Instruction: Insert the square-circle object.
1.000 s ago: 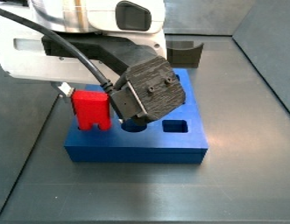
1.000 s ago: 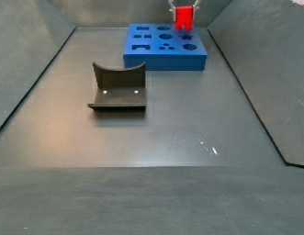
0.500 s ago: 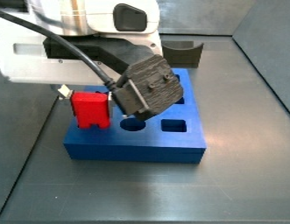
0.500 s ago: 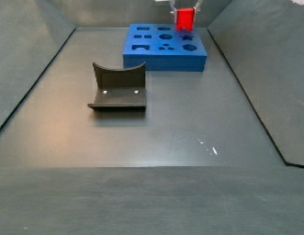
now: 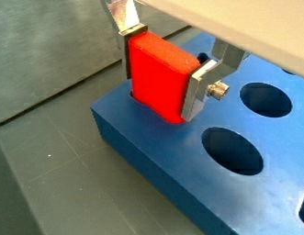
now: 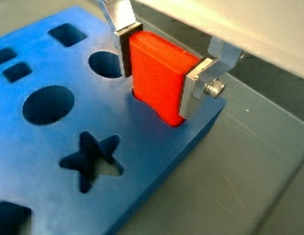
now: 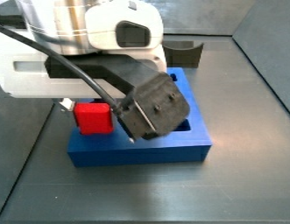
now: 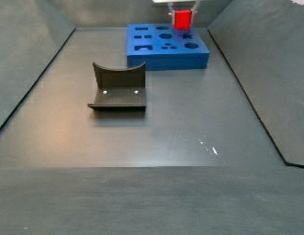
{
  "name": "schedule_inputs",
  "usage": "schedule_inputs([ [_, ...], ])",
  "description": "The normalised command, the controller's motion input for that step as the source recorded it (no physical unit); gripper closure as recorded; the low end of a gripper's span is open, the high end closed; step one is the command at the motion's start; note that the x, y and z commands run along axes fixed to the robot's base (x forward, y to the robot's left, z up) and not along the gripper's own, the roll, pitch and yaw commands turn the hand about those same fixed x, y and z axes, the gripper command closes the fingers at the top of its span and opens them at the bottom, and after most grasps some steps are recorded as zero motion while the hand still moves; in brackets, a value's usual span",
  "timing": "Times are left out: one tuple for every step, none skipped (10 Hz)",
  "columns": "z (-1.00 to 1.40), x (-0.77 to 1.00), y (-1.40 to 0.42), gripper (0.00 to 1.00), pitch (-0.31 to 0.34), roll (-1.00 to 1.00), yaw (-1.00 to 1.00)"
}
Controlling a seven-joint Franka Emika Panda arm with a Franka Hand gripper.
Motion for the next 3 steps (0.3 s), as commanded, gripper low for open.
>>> schedule_inputs([
  [-0.82,0.05,0.00,1.00,-0.113,-0.14,-0.21],
  [-0.20,0.00,0.05,1.00,-0.187,-0.15,0.00],
  [0.00,0.00,0.00,1.00,0.000,0.00,0.00],
])
